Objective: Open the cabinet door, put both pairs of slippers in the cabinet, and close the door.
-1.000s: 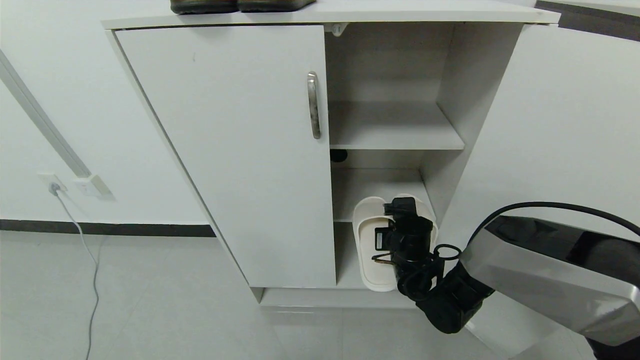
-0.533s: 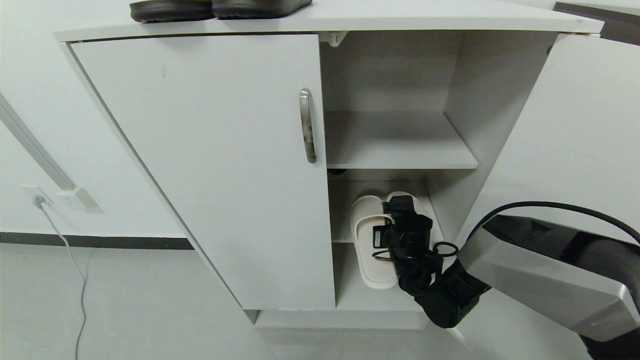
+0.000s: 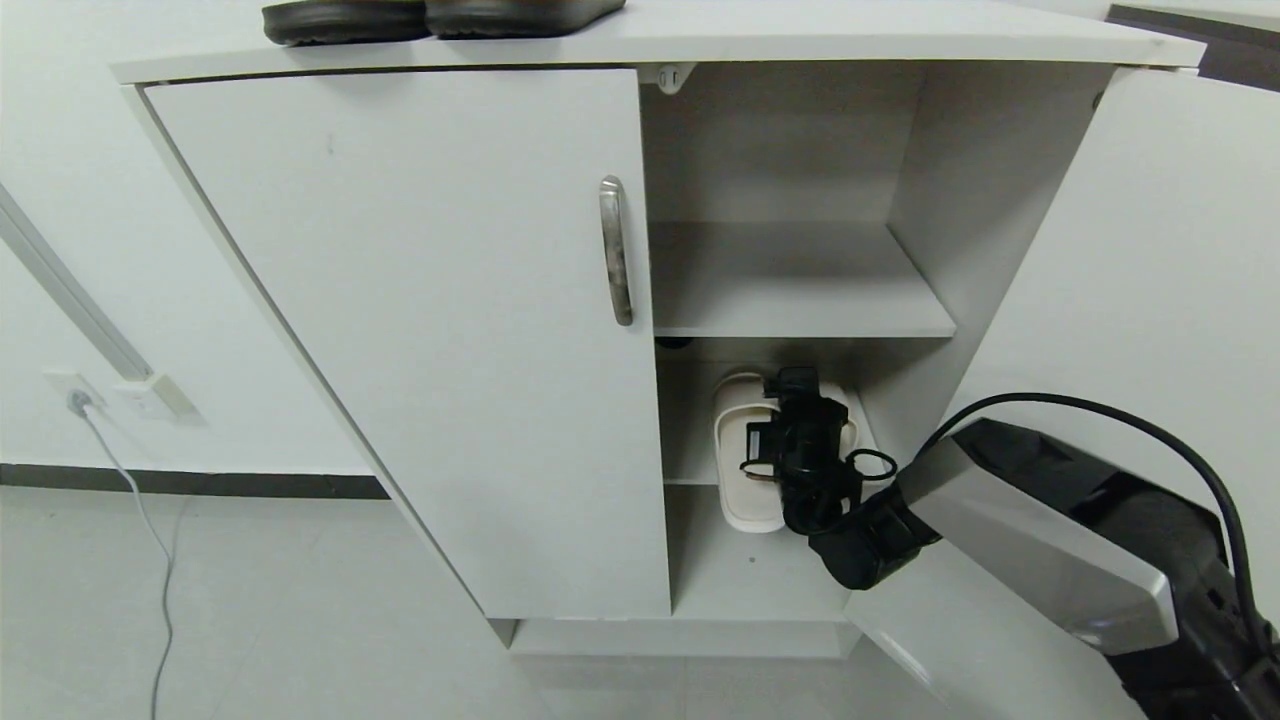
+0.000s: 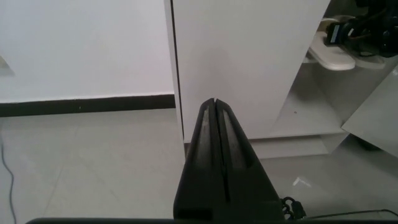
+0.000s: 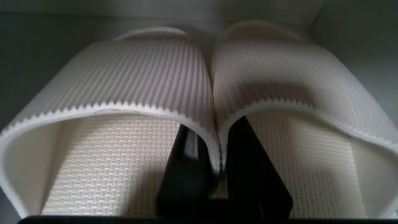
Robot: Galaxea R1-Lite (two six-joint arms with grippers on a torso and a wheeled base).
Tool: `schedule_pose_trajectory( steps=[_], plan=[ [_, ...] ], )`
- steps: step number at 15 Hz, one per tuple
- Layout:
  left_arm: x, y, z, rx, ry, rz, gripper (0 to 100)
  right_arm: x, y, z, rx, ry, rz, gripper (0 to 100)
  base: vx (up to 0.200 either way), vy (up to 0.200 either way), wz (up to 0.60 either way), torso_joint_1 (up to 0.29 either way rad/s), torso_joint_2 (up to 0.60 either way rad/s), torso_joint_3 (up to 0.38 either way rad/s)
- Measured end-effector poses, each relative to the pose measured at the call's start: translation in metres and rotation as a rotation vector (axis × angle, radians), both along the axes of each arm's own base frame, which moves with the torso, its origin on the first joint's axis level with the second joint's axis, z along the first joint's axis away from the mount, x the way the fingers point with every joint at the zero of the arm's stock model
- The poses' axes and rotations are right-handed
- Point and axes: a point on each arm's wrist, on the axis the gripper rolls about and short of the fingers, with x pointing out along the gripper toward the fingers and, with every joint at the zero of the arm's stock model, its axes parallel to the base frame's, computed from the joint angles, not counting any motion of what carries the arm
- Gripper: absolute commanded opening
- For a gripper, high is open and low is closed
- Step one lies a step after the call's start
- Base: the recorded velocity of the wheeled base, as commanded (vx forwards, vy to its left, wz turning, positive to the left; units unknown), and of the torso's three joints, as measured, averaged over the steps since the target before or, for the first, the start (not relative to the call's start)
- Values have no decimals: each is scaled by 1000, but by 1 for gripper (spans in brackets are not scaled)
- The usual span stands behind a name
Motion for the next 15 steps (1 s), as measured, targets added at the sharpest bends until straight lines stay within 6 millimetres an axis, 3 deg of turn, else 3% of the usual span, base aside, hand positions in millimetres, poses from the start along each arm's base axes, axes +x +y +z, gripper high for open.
schedule_pose_trajectory(
  steps=[4, 11, 15],
  plan=[
    [0, 0, 0, 0, 0, 0, 0, 16, -1, -4, -8, 15, -1, 0, 0, 0, 0, 0, 0, 0],
    [0, 0, 0, 0, 0, 1, 0, 51, 3, 19, 15, -24, -30, 0, 0, 0, 0, 0, 0, 0],
    [0, 0, 0, 0, 0, 1, 0, 62, -2, 14, 21, -35, -48, 0, 0, 0, 0, 0, 0, 0]
  ],
)
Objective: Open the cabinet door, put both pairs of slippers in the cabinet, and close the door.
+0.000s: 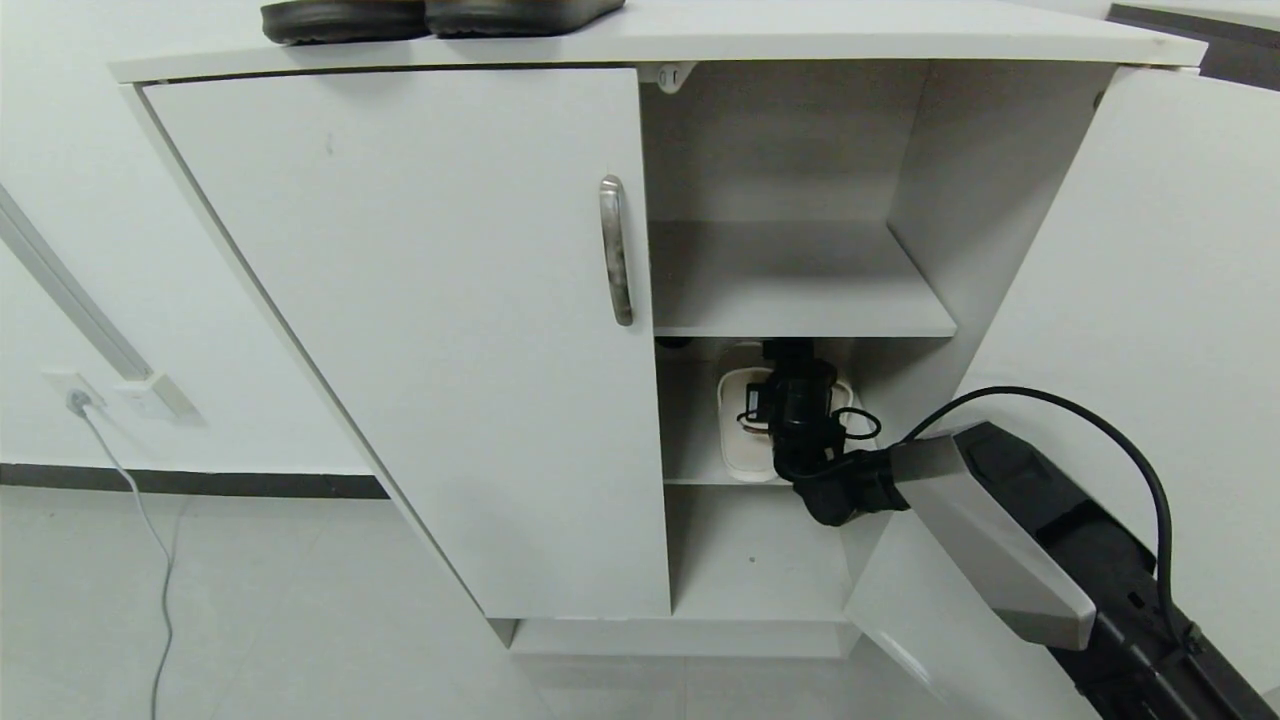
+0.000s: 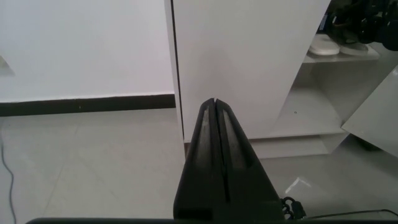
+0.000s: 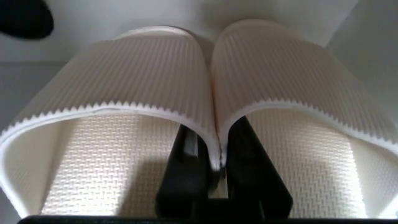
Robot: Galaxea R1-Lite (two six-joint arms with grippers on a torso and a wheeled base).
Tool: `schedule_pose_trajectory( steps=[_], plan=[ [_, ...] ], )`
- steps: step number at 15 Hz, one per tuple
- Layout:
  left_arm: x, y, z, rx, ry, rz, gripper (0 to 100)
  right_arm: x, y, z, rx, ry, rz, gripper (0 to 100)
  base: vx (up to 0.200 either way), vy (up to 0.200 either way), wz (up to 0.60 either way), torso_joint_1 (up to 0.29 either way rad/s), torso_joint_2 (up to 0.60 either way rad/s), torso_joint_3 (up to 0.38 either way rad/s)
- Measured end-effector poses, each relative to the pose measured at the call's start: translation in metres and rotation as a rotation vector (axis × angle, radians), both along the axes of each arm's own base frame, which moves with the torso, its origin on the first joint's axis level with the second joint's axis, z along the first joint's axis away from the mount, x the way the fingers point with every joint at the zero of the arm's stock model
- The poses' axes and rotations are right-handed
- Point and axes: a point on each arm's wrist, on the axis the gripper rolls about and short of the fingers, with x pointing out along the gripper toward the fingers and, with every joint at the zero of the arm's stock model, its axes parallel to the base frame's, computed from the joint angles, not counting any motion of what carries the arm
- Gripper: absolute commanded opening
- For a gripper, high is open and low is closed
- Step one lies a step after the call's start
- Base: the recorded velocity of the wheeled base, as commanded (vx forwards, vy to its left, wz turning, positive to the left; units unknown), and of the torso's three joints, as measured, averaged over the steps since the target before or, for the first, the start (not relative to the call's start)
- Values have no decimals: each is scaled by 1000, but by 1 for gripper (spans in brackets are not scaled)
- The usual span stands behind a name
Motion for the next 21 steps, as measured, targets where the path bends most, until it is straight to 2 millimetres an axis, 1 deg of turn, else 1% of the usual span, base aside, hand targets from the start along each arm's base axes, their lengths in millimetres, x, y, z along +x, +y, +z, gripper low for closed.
schedule_pose_trajectory(
  steps=[2, 3, 8, 10, 13, 15, 17, 18, 21],
  plan=[
    [0, 0, 0, 0, 0, 0, 0, 2, -1, -3, -4, 7, -2, 0, 0, 0, 0, 0, 0, 0],
    [0, 0, 0, 0, 0, 0, 0, 3, -3, -4, -4, 8, -5, 100, 0, 0, 0, 0, 0, 0],
    [0, 0, 0, -1, 0, 1, 0, 0, -3, -10, -10, 24, -5, 100, 0, 0, 0, 0, 0, 0],
    [0, 0, 0, -1, 0, 1, 0, -8, -2, -15, -24, 49, 3, 100, 0, 0, 0, 0, 0, 0],
    [0, 0, 0, -1, 0, 3, 0, -23, -2, -10, -20, 42, 12, 100, 0, 0, 0, 0, 0, 0],
    [0, 0, 0, -1, 0, 3, 0, -36, -4, -6, -21, 42, 18, 100, 0, 0, 0, 0, 0, 0],
    [0, 0, 0, -1, 0, 3, 0, -54, -7, -2, -26, 50, 30, 100, 0, 0, 0, 0, 0, 0],
    [0, 0, 0, -1, 0, 3, 0, -64, -8, 0, -30, 58, 38, 100, 0, 0, 0, 0, 0, 0],
    [0, 0, 0, -1, 0, 3, 0, -105, -14, 7, -44, 82, 73, 100, 0, 0, 0, 0, 0, 0]
  ],
)
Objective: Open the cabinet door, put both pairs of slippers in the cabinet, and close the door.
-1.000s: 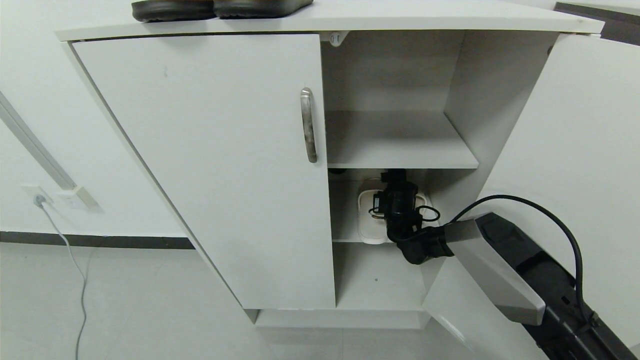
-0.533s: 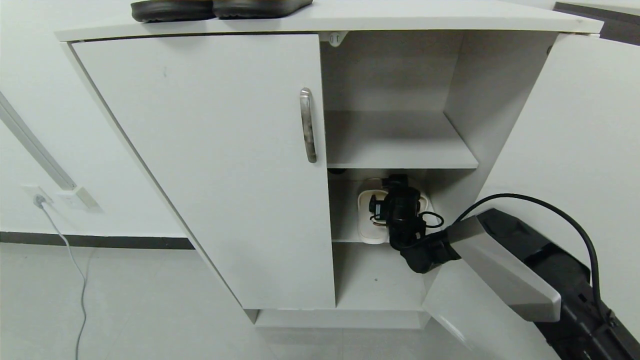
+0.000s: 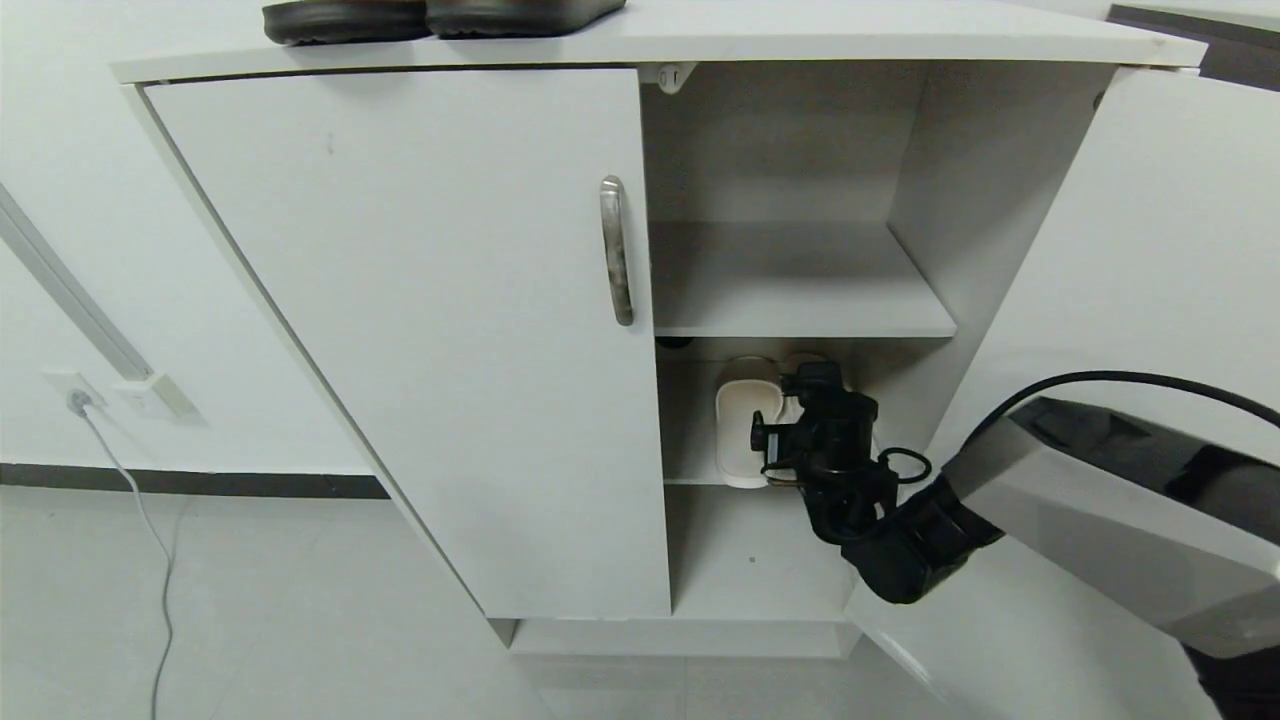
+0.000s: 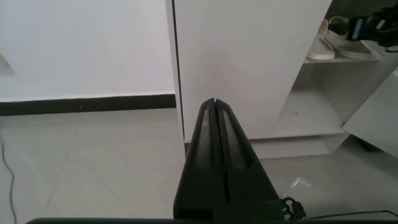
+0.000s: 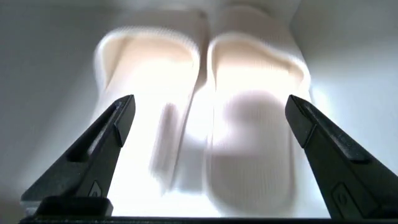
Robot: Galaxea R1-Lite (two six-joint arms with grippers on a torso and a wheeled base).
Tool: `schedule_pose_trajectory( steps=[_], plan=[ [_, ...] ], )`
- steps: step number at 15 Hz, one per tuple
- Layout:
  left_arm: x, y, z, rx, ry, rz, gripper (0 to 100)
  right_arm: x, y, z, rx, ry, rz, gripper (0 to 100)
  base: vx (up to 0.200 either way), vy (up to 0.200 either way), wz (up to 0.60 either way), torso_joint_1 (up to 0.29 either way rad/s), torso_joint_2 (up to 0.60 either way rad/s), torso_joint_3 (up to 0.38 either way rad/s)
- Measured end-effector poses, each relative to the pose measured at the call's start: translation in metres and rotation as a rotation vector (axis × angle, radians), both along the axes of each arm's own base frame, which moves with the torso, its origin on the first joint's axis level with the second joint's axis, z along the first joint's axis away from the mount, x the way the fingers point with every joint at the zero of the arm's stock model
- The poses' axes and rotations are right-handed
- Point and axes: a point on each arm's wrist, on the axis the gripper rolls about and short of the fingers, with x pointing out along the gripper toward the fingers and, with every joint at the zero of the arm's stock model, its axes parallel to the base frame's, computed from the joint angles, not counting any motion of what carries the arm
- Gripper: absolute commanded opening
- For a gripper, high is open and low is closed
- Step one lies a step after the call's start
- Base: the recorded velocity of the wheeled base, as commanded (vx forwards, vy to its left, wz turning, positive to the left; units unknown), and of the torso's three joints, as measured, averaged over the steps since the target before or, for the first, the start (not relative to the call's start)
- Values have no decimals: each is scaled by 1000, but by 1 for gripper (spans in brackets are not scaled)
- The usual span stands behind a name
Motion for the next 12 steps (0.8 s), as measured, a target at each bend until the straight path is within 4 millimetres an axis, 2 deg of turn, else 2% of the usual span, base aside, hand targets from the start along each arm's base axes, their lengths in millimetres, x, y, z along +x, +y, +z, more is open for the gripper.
schedule_pose_trajectory(
  steps=[7, 9, 12],
  plan=[
    [0, 0, 0, 0, 0, -1, 0, -110, -10, 21, -8, 16, 154, 100, 0, 0, 0, 0, 0, 0],
    [0, 0, 0, 0, 0, -1, 0, -122, -11, 28, -2, 8, 178, 100, 0, 0, 0, 0, 0, 0],
    [0, 0, 0, 0, 0, -1, 0, -129, -10, 33, 4, 1, 193, 100, 0, 0, 0, 0, 0, 0]
  ],
)
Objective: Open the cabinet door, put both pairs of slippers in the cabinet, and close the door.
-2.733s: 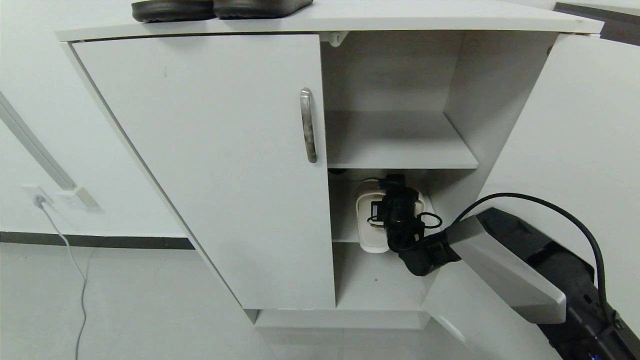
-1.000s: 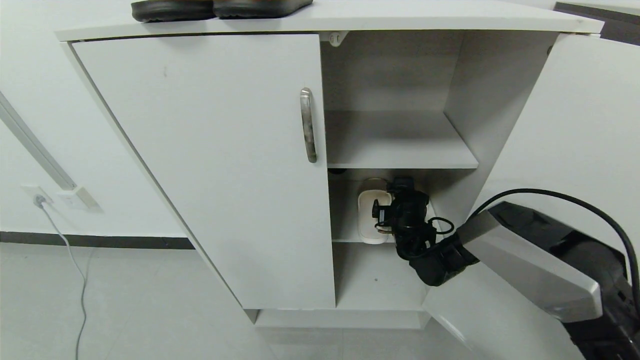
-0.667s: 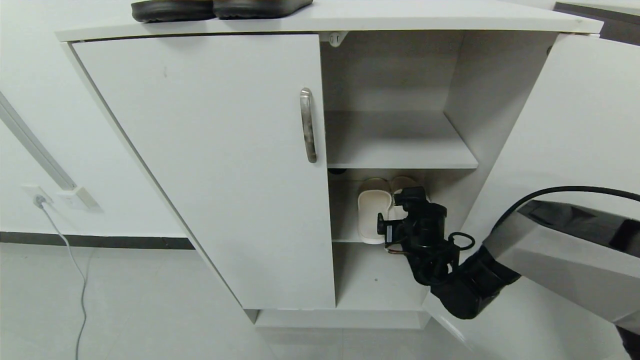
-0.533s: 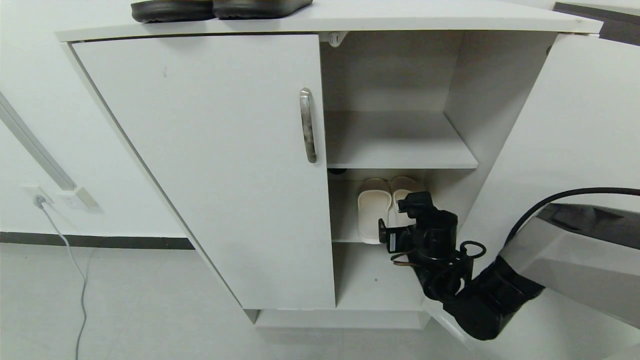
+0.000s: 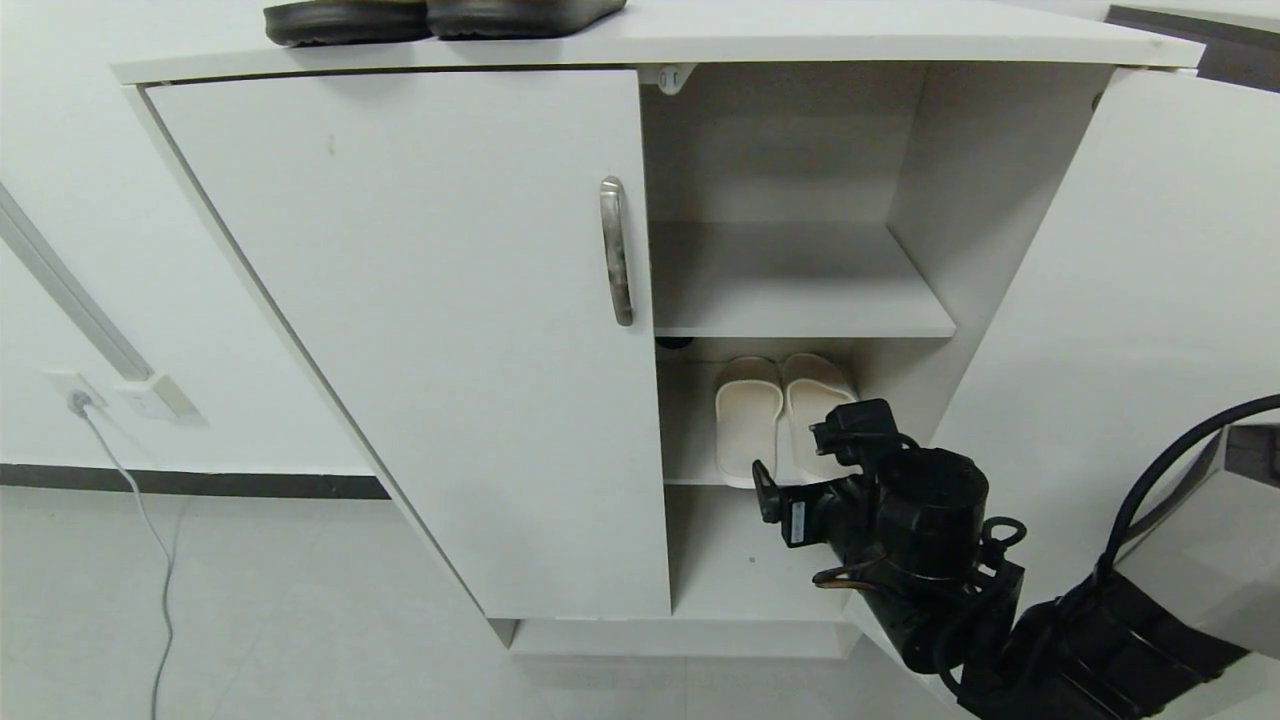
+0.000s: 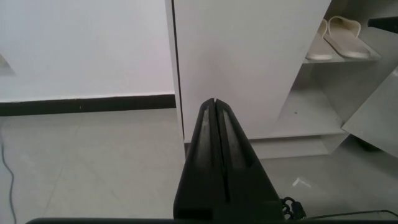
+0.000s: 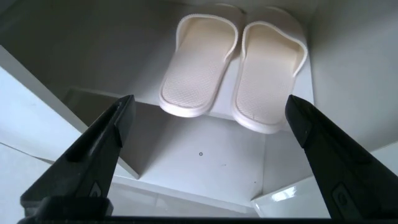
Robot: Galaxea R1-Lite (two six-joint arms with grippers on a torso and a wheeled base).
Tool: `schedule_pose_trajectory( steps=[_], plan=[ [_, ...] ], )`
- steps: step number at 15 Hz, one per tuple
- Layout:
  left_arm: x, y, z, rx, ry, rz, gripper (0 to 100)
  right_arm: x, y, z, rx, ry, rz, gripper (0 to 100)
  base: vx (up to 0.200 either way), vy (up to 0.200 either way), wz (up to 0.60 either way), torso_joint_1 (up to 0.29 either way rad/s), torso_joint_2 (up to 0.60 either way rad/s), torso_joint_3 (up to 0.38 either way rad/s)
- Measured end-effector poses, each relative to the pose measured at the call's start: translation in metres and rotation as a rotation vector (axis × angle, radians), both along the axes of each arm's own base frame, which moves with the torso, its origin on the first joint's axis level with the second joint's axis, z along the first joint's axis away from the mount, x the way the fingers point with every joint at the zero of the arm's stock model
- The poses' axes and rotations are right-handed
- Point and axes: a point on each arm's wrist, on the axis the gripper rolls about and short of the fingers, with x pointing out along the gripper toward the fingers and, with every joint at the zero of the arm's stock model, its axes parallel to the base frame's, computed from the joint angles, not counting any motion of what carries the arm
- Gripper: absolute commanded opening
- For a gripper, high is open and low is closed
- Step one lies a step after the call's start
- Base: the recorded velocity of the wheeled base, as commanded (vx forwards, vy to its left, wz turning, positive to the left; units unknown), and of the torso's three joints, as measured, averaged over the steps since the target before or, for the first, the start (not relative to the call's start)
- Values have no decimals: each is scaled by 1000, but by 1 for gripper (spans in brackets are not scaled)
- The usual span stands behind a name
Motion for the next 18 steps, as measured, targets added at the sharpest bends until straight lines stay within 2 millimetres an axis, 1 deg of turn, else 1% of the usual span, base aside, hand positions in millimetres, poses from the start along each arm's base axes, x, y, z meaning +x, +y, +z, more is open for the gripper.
schedule_pose_trajectory(
  steps=[5, 12, 17, 18],
  plan=[
    [0, 0, 0, 0, 0, 0, 0, -1, 0, 1, 0, -2, 2, 100, 0, 0, 0, 0, 0, 22],
    [0, 0, 0, 0, 0, 0, 0, -4, 2, 1, -1, -2, 6, 100, 0, 0, 0, 0, 2, 177],
    [0, 0, 0, -1, 0, 1, 0, -5, 3, 1, -5, -3, 4, 100, 0, 0, 0, 0, 0, 0],
    [0, 0, 0, -1, 0, 1, 0, -5, 4, 1, -6, -3, 8, 100, -200, 0, 0, -7, 2, 12]
  ],
)
